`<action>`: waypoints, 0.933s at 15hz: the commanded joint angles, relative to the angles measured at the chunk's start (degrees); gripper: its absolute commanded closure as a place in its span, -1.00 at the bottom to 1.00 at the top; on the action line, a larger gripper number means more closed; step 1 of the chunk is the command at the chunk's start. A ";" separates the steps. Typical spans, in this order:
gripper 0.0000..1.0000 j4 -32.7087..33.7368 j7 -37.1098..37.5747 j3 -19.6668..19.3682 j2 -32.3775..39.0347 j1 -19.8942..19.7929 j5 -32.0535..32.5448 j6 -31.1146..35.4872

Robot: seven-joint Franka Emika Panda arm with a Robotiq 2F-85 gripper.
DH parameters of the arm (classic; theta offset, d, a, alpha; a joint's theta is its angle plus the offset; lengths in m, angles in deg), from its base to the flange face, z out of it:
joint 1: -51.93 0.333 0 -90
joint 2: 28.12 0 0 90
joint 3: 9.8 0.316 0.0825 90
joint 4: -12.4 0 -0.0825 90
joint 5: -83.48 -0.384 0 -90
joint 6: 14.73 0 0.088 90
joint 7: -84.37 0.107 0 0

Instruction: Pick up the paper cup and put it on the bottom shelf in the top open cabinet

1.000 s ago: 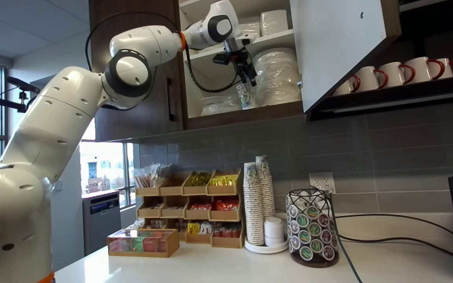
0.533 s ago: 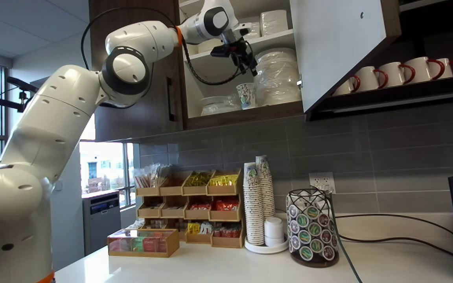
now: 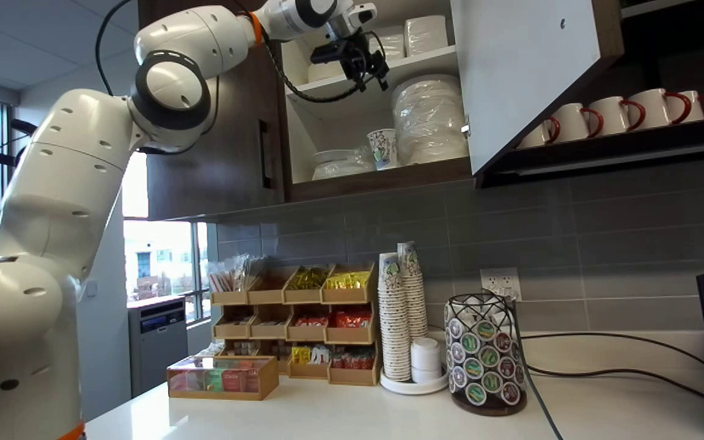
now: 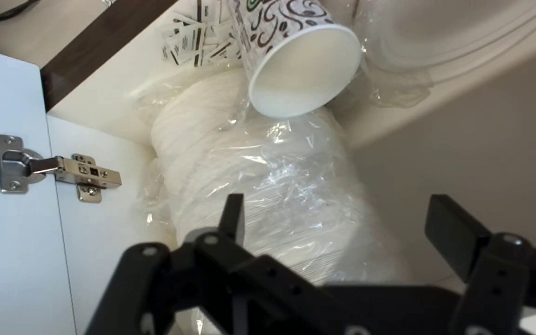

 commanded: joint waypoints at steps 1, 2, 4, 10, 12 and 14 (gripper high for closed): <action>-1.00 -9.70 -5.23 0.09 -7.73 -1.08 -1.18 -2.23; -1.00 -12.27 -6.42 -0.05 -9.63 -1.08 -0.70 -2.77; -1.00 -17.66 -8.58 0.00 -13.36 -1.19 -0.99 -3.18; -1.00 -32.81 -14.65 -0.01 -23.23 -0.85 0.79 -3.46; -1.00 -26.19 -12.95 -0.06 -18.88 -0.91 0.27 -4.25; -1.00 -28.88 -13.61 -0.06 -20.77 -0.91 0.28 -4.25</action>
